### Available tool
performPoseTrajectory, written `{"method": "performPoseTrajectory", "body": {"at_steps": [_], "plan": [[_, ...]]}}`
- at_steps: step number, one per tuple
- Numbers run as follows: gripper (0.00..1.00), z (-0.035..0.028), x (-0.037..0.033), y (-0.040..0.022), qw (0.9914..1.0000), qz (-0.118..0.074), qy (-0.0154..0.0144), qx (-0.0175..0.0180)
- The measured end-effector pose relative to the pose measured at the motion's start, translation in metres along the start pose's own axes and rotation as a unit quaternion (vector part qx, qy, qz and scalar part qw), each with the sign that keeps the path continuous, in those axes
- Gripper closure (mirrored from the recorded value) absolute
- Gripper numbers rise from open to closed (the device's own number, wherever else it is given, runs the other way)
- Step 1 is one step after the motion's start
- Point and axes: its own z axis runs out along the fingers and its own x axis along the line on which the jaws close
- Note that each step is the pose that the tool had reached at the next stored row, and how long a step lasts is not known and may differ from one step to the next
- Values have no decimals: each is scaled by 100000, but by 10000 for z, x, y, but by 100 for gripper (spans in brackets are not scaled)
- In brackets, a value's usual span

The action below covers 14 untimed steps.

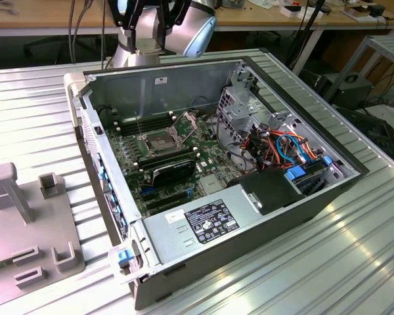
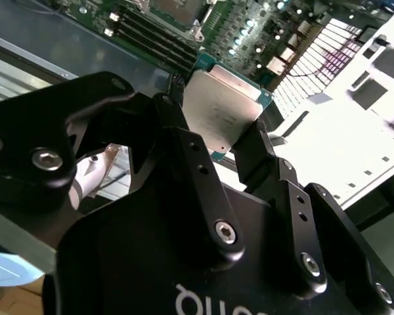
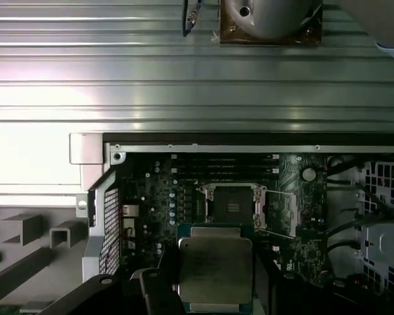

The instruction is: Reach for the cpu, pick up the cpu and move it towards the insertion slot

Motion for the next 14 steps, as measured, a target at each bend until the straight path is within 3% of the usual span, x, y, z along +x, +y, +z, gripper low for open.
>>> {"method": "performPoseTrajectory", "body": {"at_steps": [4, 11, 14], "plan": [[45, 77, -227, 54, 100000, 63, -7, 34], [45, 213, -383, 68, 99972, 2366, 267, 42], [45, 220, -400, 69, 99968, 2522, 280, 49]]}}
